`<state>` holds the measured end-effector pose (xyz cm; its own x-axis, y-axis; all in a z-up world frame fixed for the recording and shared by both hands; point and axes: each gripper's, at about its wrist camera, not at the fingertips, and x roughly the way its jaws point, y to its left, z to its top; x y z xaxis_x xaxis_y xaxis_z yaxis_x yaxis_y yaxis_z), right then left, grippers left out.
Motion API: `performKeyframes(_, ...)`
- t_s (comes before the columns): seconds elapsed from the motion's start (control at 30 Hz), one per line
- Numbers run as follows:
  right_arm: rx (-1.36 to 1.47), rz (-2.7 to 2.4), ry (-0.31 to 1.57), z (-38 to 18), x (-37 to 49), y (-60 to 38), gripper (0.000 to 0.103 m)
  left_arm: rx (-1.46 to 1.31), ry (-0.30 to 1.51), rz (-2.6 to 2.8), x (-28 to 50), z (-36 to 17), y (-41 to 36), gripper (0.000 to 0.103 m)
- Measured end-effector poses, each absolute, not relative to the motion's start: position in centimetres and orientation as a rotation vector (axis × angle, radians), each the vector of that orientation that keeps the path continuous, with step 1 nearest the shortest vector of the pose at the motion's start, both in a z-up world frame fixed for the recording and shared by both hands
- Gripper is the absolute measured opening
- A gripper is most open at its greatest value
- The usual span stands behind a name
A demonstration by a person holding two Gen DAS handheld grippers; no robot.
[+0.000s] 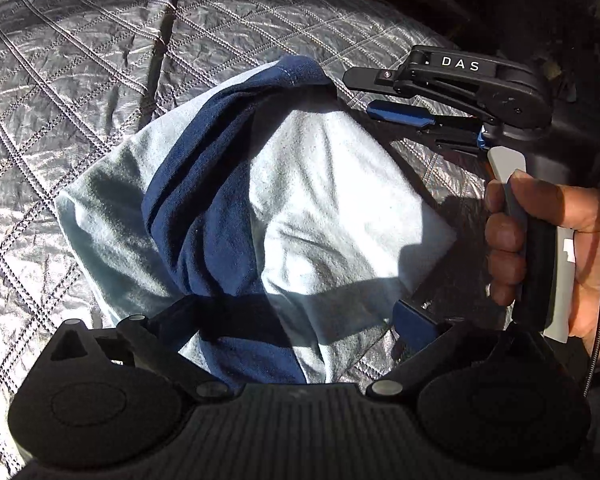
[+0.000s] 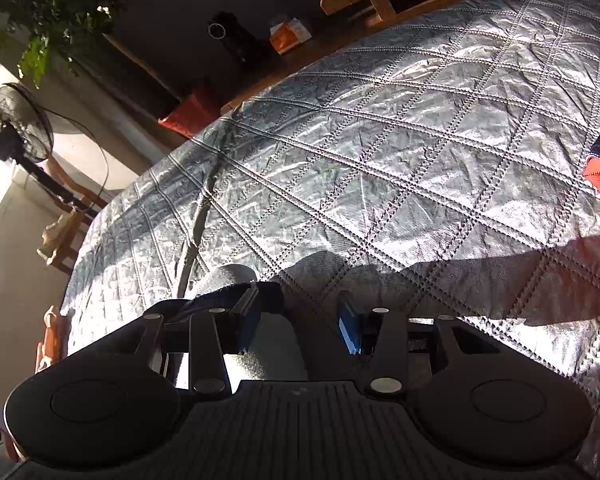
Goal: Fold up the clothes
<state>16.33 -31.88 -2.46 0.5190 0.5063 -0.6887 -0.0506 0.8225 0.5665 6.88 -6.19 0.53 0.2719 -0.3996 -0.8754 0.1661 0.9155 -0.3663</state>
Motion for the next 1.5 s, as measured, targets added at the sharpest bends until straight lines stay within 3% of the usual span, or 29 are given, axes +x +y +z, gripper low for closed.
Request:
performKeyframes(0.3, 0.419, 0.402, 0.961, -2.2, 20.5, -27.0, 0.047, -0.103, 1.212, -0.385, 4.9, 1.0, -7.8, 0.100)
performKeyframes(0.4, 0.643, 0.496, 0.905, -1.3, 21.3, -27.4, 0.047, -0.083, 1.204, -0.390, 4.7, 1.1, -7.9, 0.100)
performKeyframes(0.53, 0.744, 0.446, 0.860, 0.3, 20.4, -31.4, 0.058, -0.095, 1.205, -0.401, 4.3, 1.4, -7.5, 0.100)
performKeyframes(0.73, 0.951, 0.495, 1.122, -3.2, 17.7, -34.3, 0.065, -0.102, 1.210, -0.407, 3.9, 1.7, -7.3, 0.100)
performKeyframes(1.1, 1.152, 0.548, 1.097, -5.8, 22.2, -29.9, 0.071, -0.034, 1.191, -0.405, 5.8, 0.7, -9.9, 0.100)
performKeyframes(1.23, 1.171, 0.548, 0.980, -4.5, 23.0, -29.0, 0.072, -0.010, 1.183, -0.408, 5.7, 0.7, -10.3, 0.100)
performKeyframes(1.3, 0.939, 0.530, 0.961, -2.0, 22.5, -28.7, 0.072, -0.008, 1.181, -0.413, 5.7, 0.6, -10.3, 0.100)
performKeyframes(1.43, 0.469, 0.497, 1.107, -0.7, 19.9, -28.8, 0.078, -0.040, 1.192, -0.428, 6.1, 0.7, -9.9, 0.100)
performKeyframes(1.5, 0.343, 0.517, 1.154, -0.9, 18.1, -29.3, 0.068, -0.058, 1.201, -0.441, 6.4, 0.8, -9.7, 0.100)
